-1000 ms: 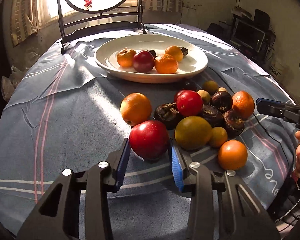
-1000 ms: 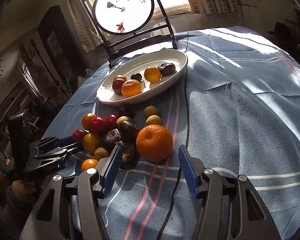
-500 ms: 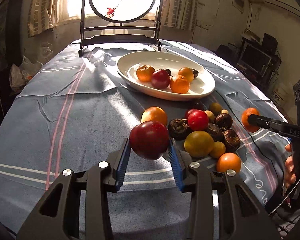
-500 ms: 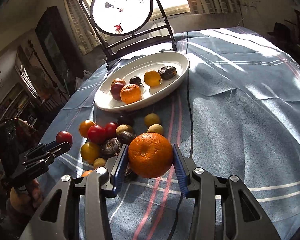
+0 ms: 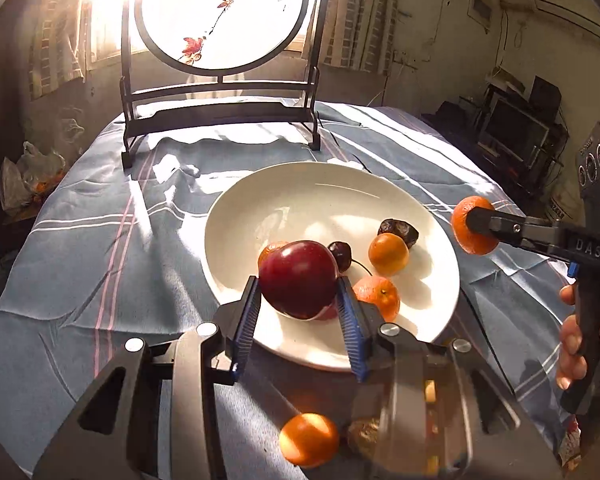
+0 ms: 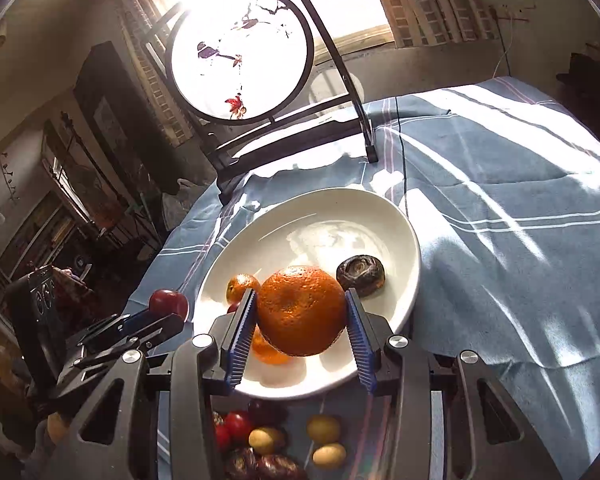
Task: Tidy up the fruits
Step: 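Release the red apple onto the plate while the right gripper sets the orange on the plate, then grasp an orange with the right gripper while the left gripper grasps a yellow-green grapefruit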
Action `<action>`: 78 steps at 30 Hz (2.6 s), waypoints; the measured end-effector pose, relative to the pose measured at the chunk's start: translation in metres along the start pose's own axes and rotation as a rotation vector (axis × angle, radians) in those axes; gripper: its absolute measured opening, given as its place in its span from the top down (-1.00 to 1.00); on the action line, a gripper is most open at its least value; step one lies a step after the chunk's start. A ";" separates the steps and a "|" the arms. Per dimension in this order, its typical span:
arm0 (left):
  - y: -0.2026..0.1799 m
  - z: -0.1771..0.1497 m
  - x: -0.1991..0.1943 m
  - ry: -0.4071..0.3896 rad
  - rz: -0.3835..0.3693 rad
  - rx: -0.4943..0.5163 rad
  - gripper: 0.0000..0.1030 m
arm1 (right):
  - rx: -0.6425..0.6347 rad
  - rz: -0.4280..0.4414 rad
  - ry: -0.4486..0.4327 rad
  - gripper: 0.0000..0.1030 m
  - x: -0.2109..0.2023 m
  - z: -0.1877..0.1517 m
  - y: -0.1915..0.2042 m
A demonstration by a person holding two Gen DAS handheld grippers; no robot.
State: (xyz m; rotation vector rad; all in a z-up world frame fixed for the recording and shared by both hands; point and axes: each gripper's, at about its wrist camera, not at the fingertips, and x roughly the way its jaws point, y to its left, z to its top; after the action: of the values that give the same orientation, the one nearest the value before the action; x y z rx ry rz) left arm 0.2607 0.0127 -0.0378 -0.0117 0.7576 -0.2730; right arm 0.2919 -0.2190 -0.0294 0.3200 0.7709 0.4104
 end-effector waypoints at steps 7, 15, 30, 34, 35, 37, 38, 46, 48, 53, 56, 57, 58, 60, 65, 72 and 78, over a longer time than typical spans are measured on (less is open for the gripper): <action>0.007 0.031 0.052 0.057 -0.005 -0.040 0.17 | 0.025 -0.082 0.020 0.10 0.051 0.024 -0.006; 0.002 0.004 -0.005 -0.015 -0.001 -0.025 -0.17 | -0.050 -0.069 -0.041 -0.12 -0.014 -0.010 0.010; -0.036 -0.142 -0.087 0.029 0.014 0.106 -0.25 | -0.153 0.042 0.066 -0.23 -0.090 -0.180 0.042; -0.037 -0.154 -0.092 0.032 0.027 0.106 -0.25 | -0.237 0.062 0.120 -0.23 -0.076 -0.199 0.068; -0.038 -0.156 -0.092 0.034 0.032 0.108 -0.25 | -0.248 0.056 0.124 -0.23 -0.072 -0.200 0.072; -0.038 -0.160 -0.089 0.046 0.041 0.110 -0.25 | -0.258 0.055 0.132 -0.23 -0.065 -0.201 0.078; -0.038 -0.160 -0.088 0.050 0.041 0.107 -0.25 | -0.257 0.051 0.136 -0.18 -0.061 -0.201 0.079; -0.051 -0.150 -0.077 0.059 0.013 0.130 -0.25 | -0.187 0.072 0.066 0.34 -0.084 -0.197 0.062; -0.058 -0.144 -0.070 0.075 -0.004 0.138 -0.25 | -0.179 0.048 0.037 0.34 -0.097 -0.196 0.053; -0.063 -0.129 -0.047 0.121 -0.045 0.096 0.16 | -0.135 0.019 0.032 0.34 -0.113 -0.201 0.030; -0.065 -0.126 -0.043 0.114 -0.048 0.078 0.21 | -0.111 0.022 0.040 0.33 -0.115 -0.204 0.021; -0.066 -0.126 -0.043 0.109 -0.044 0.077 0.21 | -0.108 0.025 0.042 0.33 -0.115 -0.204 0.019; -0.066 -0.127 -0.042 0.104 -0.042 0.077 0.21 | -0.107 0.029 0.043 0.33 -0.113 -0.204 0.019; -0.065 -0.128 -0.042 0.100 -0.046 0.069 0.21 | -0.110 0.037 0.041 0.33 -0.113 -0.204 0.019; -0.061 -0.131 -0.047 0.090 -0.060 0.027 0.23 | -0.127 0.047 0.026 0.34 -0.116 -0.202 0.023; -0.052 -0.122 -0.076 -0.014 -0.085 -0.014 0.24 | -0.122 0.043 -0.012 0.33 -0.122 -0.178 0.020; -0.036 -0.094 -0.071 -0.041 -0.062 -0.033 0.24 | -0.100 0.060 -0.072 0.33 -0.112 -0.123 0.019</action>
State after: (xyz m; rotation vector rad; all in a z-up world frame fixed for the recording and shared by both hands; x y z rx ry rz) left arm 0.1390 0.0036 -0.0541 -0.0716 0.7220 -0.3186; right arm 0.1262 -0.2393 -0.0371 0.2631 0.6689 0.4894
